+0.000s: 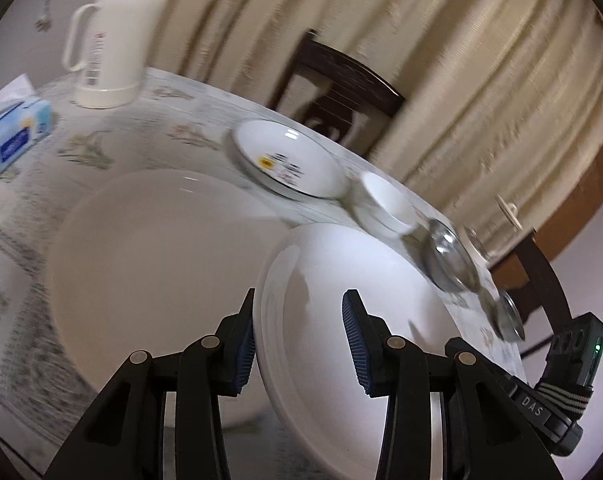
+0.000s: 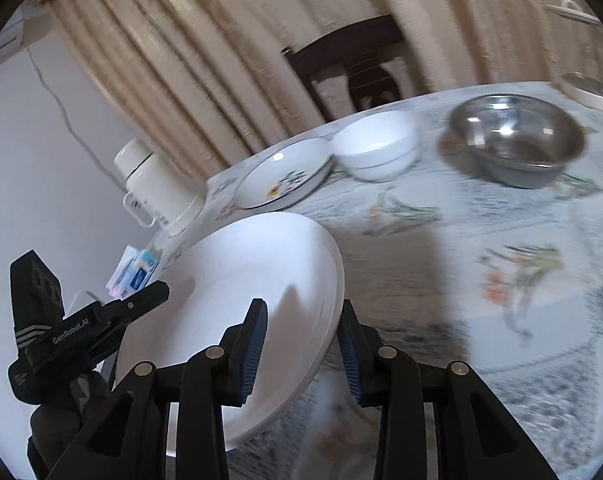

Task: Organize plates and bowls

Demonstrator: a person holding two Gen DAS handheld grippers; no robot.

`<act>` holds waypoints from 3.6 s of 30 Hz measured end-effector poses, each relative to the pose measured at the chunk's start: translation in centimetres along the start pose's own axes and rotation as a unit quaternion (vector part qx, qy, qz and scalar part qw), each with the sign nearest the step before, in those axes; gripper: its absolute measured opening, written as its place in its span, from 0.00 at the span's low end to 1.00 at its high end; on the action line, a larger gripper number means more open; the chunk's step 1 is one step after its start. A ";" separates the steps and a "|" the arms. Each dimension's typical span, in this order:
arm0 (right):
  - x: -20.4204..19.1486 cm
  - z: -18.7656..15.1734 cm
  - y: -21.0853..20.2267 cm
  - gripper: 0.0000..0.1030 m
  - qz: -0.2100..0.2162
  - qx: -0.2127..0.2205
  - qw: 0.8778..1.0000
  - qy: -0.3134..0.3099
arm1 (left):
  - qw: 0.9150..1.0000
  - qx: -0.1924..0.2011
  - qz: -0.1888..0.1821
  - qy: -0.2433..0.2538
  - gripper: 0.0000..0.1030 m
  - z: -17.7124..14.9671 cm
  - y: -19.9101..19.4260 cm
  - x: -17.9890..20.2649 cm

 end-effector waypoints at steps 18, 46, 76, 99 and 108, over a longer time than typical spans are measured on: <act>-5.4 -0.6 7.3 0.37 0.028 -0.054 0.997 -0.038 | 0.997 0.020 0.052 -0.052 0.40 3.3 -0.1 -9.1; -7.6 0.5 7.6 0.40 0.019 -0.014 0.995 -0.098 | 0.995 0.053 0.070 -0.044 0.58 4.6 -0.1 -10.8; -2.0 0.2 7.5 0.55 -0.022 -0.024 0.999 0.026 | 0.993 0.064 0.098 0.026 0.69 6.2 -0.2 -9.3; -0.4 4.7 8.9 0.56 -0.019 -0.020 0.998 0.061 | 0.998 -0.024 0.024 0.058 0.70 11.5 4.8 -4.7; -0.3 6.5 11.5 0.56 -0.017 -0.031 0.998 0.061 | 0.994 -0.082 0.019 0.072 0.70 13.3 10.4 -4.2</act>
Point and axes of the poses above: each gripper's, at about its wrist camera, not at the fingertips, and y roughly the way its jaws point, x to its right, z to its top, the point moved 9 cm from there along y, roughly the way its jaws point, and after that the axes turned 5 degrees about x, right-handed, at the moved point
